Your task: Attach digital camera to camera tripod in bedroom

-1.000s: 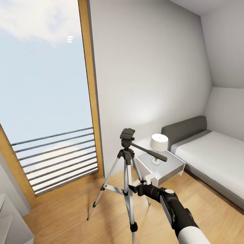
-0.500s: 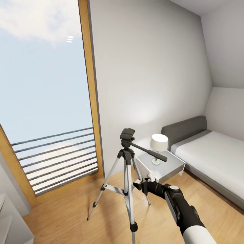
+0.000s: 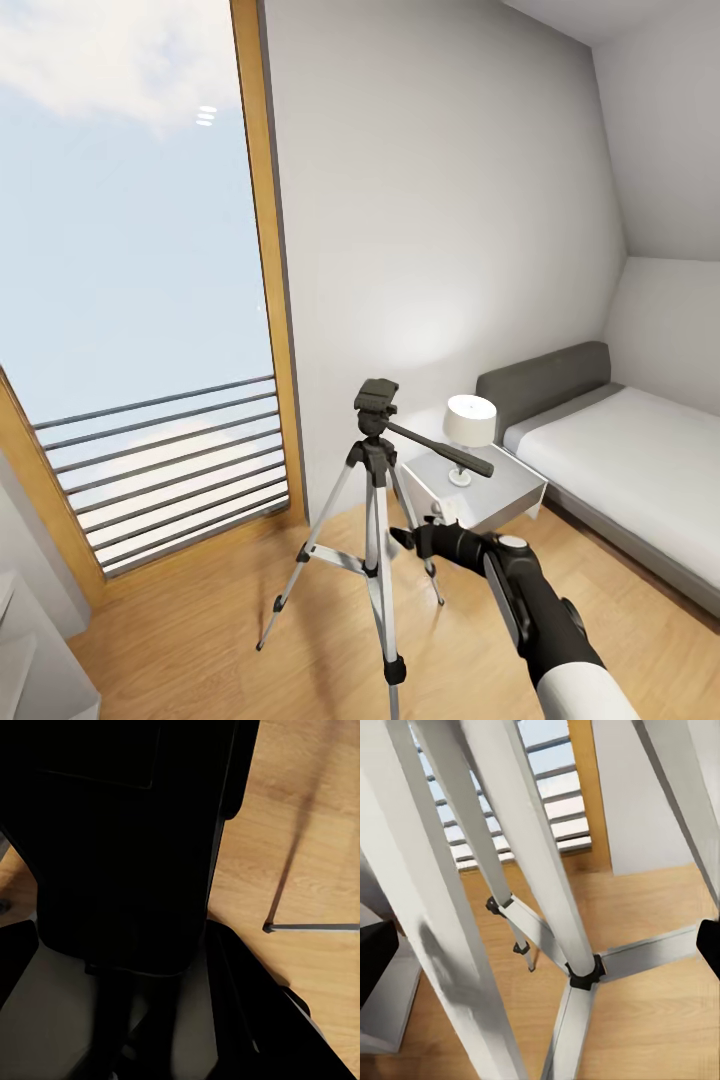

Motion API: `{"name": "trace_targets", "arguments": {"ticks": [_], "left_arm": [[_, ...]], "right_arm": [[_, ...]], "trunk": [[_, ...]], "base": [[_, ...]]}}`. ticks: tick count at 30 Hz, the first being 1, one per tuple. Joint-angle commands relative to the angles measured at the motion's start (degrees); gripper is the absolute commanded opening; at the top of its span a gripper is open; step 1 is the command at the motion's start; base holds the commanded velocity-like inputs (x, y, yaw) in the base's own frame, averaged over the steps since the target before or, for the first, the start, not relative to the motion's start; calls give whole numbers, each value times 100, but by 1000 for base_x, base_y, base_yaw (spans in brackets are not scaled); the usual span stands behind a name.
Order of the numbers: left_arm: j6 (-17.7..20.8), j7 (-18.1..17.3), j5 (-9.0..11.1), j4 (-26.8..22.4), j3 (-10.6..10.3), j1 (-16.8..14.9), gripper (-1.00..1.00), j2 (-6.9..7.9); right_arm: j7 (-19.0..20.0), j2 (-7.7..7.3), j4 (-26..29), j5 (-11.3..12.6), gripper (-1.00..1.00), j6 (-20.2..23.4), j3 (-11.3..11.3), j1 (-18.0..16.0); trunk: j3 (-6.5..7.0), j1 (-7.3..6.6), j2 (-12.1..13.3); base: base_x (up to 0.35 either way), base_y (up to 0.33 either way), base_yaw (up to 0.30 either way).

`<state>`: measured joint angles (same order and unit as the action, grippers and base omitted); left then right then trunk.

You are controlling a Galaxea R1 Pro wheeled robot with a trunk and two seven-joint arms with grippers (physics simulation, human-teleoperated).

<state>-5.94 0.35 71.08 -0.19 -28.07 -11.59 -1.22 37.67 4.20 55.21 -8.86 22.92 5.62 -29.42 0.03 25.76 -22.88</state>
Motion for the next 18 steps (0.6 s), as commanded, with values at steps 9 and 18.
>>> {"name": "trace_targets", "arguments": {"ticks": [9, 18], "left_arm": [[-13, 9, 32, 1, -50, -1, -100, -1], [-13, 9, 31, 1, -50, -1, -100, -1]], "right_arm": [[64, 99, 297, -8, 100, 19, 29, -2], [63, 303, 684, 81, 100, 14, 35, -2]], "trunk": [[-2, 2, -4], [-2, 2, -4]], "base": [[0, 0, 0], [0, 0, 0]]}}
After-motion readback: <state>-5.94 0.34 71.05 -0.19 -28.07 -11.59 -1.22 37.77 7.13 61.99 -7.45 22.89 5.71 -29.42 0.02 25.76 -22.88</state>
